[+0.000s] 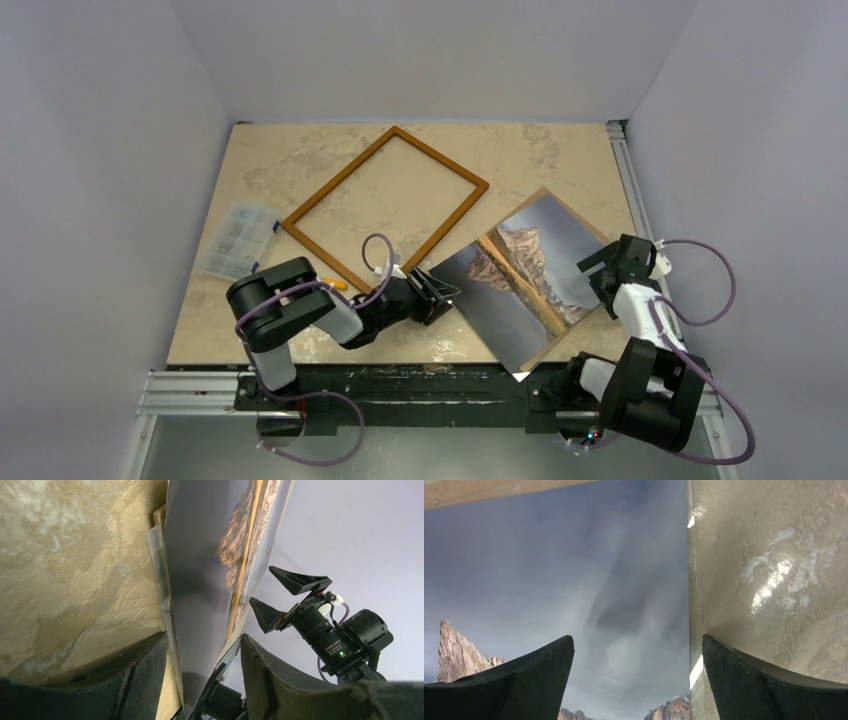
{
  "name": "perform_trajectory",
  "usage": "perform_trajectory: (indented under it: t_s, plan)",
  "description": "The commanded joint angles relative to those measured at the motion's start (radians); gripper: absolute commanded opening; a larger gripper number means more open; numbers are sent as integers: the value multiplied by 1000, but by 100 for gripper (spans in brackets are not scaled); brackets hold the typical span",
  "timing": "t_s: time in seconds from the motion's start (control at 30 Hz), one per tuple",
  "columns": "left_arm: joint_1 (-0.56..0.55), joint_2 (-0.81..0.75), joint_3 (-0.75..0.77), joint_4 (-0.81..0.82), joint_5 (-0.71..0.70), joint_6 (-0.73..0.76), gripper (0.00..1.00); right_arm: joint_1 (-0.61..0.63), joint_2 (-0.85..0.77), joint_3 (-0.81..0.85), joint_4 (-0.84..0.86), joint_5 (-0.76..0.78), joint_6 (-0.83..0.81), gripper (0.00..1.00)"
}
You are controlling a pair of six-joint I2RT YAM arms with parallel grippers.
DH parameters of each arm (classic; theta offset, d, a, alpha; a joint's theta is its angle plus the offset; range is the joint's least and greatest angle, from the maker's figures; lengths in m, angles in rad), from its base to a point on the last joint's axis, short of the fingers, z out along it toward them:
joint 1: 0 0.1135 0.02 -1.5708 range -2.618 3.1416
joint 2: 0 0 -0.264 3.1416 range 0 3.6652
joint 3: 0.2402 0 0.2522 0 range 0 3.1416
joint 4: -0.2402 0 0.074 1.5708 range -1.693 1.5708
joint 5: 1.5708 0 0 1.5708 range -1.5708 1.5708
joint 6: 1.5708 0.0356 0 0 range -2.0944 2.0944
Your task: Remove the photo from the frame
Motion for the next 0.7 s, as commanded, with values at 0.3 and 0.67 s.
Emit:
perform_trajectory:
  t_s: [0.3, 0.67]
  plan:
    - [35, -5, 68, -227, 44, 70, 54, -2, 58, 19, 59, -95, -79, 97]
    - [61, -224, 39, -508, 92, 167, 56, 25, -113, 163, -286, 130, -40, 99]
